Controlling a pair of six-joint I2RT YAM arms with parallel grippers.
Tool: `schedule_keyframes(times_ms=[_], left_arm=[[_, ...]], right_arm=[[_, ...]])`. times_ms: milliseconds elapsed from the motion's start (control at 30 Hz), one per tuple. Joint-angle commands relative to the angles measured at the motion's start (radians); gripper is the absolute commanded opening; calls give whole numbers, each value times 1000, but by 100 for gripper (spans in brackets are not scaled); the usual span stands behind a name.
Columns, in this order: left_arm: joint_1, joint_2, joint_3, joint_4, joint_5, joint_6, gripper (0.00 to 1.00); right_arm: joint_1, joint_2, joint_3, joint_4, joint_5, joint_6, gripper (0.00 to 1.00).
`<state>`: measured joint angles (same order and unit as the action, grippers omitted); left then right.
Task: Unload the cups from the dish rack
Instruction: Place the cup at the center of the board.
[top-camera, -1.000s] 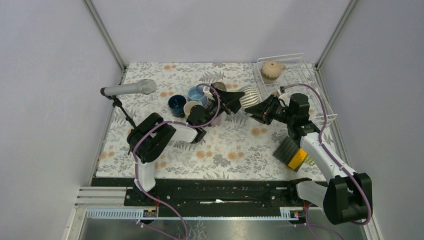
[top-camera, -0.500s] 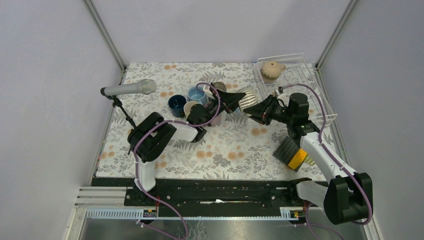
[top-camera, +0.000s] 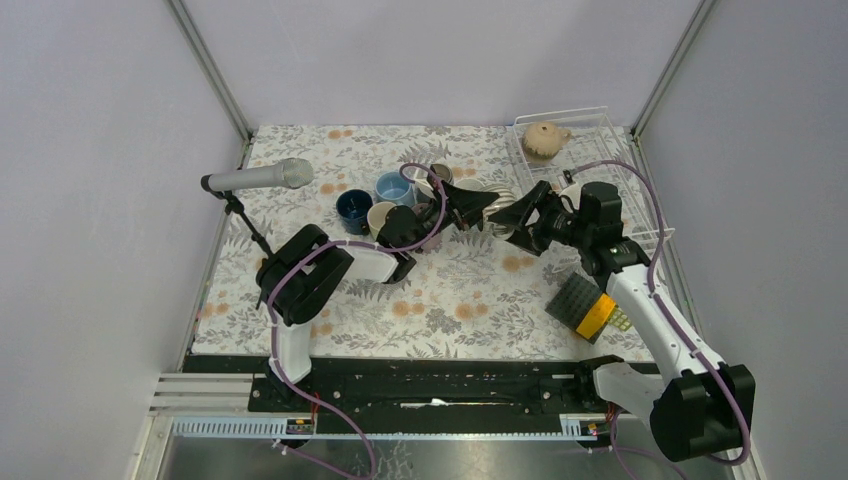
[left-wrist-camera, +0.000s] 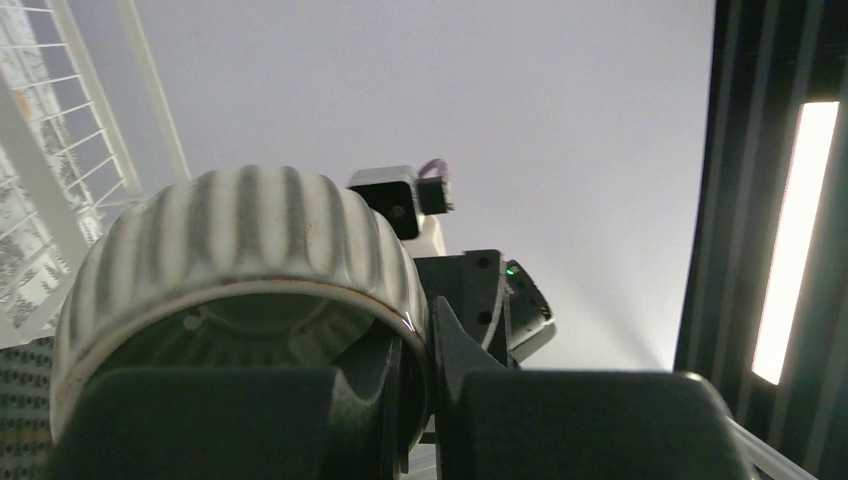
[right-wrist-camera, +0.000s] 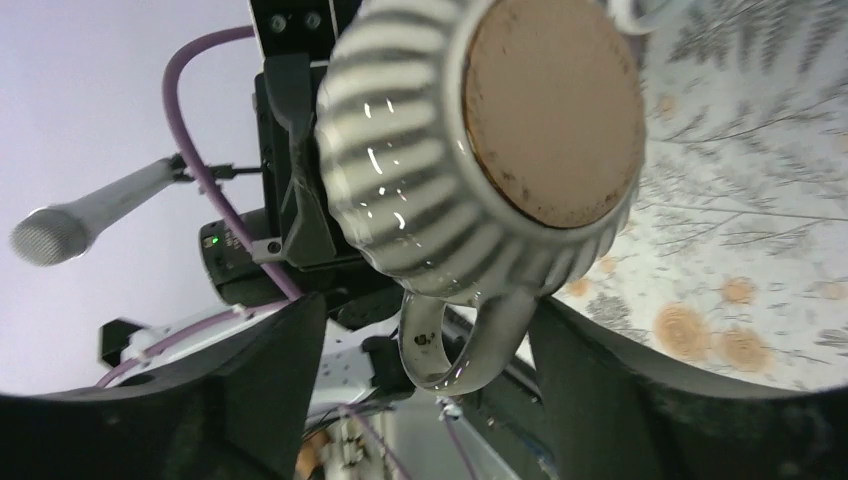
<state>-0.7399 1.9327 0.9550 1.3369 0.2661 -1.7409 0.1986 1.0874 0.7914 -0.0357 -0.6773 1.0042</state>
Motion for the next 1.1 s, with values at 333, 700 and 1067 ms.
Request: schedule_keyframes(times_ms=[333, 700, 1067], left_arm=[[-1, -123, -4, -46, 83, 132, 0], [7, -186, 69, -430, 187, 368, 0], [6, -257, 227, -966, 216, 699, 0]], right_arm=[[7, -133, 162, -418, 368, -340, 100], [6, -133, 305, -560, 629, -442, 100], [-115, 72, 476, -501, 628, -451, 100]])
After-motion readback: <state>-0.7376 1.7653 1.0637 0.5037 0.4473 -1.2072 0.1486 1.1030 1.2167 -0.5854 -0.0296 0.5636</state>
